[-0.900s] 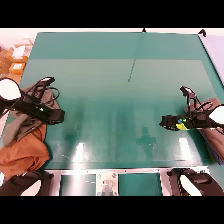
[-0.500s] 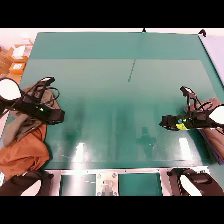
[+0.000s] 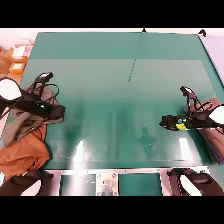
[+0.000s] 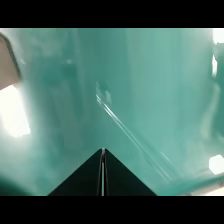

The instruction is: Fold the shirts.

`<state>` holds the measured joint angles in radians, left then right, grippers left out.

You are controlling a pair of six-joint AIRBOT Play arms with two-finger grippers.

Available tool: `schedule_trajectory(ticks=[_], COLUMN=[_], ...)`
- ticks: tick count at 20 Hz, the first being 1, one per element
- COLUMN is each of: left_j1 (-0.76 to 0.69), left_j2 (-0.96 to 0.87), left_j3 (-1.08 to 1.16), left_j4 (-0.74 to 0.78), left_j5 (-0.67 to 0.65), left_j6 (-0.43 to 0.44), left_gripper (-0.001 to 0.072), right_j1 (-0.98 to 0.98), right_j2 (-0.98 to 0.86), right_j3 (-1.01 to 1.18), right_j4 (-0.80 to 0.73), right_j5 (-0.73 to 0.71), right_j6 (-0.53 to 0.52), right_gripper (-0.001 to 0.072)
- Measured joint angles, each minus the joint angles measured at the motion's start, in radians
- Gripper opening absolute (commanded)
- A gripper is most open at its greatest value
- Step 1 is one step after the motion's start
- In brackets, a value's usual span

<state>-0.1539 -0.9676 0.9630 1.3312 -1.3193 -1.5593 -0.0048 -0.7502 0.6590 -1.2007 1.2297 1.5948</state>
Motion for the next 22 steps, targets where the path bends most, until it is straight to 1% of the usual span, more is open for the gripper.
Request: schedule_trajectory(ticks=[1, 2, 3, 4, 5, 6, 7, 8, 11, 14, 15, 16, 17, 18, 22], left_j1=[0.003, 0.012, 0.029, 0.059, 0.096, 0.143, 0.194, 0.24, 0.343, 0.383, 0.391, 0.397, 0.399, 0.402, 0.407], left_j2=[0.0, 0.0, 0.0, -0.002, -0.006, -0.019, -0.042, -0.069, -0.185, -0.308, -0.339, -0.371, -0.396, -0.418, -0.456], left_j3=[0.008, 0.014, 0.018, 0.022, 0.024, 0.026, 0.027, 0.028, 0.029, 0.03, 0.03, 0.03, 0.03, 0.031, 0.062], left_j4=[0.074, 0.158, 0.245, 0.326, 0.383, 0.425, 0.453, 0.466, 0.432, 0.274, 0.225, 0.182, 0.153, 0.137, 0.142], left_j5=[0.032, 0.063, 0.102, 0.148, 0.19, 0.232, 0.267, 0.293, 0.331, 0.339, 0.344, 0.349, 0.352, 0.358, 0.342], left_j6=[-0.008, -0.023, -0.042, -0.06, -0.073, -0.084, -0.092, -0.095, -0.073, 0.029, 0.063, 0.092, 0.114, 0.13, 0.174], left_gripper=[0.0552, 0.0699, 0.0717, 0.0717, 0.0717, 0.0717, 0.0718, 0.0718, 0.0718, 0.0716, 0.0709, 0.0526, 0.0214, 0.0034, 0.0025], right_j1=[0.0, 0.0, 0.0, 0.0, 0.0, 0.0, 0.0, 0.0, 0.0, 0.0, 0.0, 0.0, 0.0, 0.0, 0.0], right_j2=[0.0, 0.0, 0.0, 0.0, 0.0, 0.0, 0.0, -0.001, -0.001, -0.001, -0.001, -0.001, -0.002, -0.001, -0.002], right_j3=[0.0, 0.0, 0.0, 0.0, 0.0, 0.0, 0.0, 0.0, 0.0, 0.0, 0.0, 0.0, 0.0, 0.0, 0.0], right_j4=[0.0, 0.0, 0.0, 0.0, 0.0, 0.0, 0.0, 0.0, 0.0, 0.0, 0.0, 0.0, 0.0, 0.0, 0.0], right_j5=[-0.001, -0.001, -0.002, -0.003, -0.005, -0.01, -0.016, -0.024, -0.045, -0.056, -0.058, -0.059, -0.06, -0.06, -0.064], right_j6=[0.0, 0.0, 0.0, 0.0, 0.0, 0.0, 0.0, 0.0, 0.0, 0.0, 0.0, 0.0, 0.0, 0.0, 0.0], right_gripper=[0.0019, 0.0019, 0.002, 0.0023, 0.0074, 0.0168, 0.0189, 0.0196, 0.0197, 0.0196, 0.0196, 0.0196, 0.0195, 0.0195, 0.0193])
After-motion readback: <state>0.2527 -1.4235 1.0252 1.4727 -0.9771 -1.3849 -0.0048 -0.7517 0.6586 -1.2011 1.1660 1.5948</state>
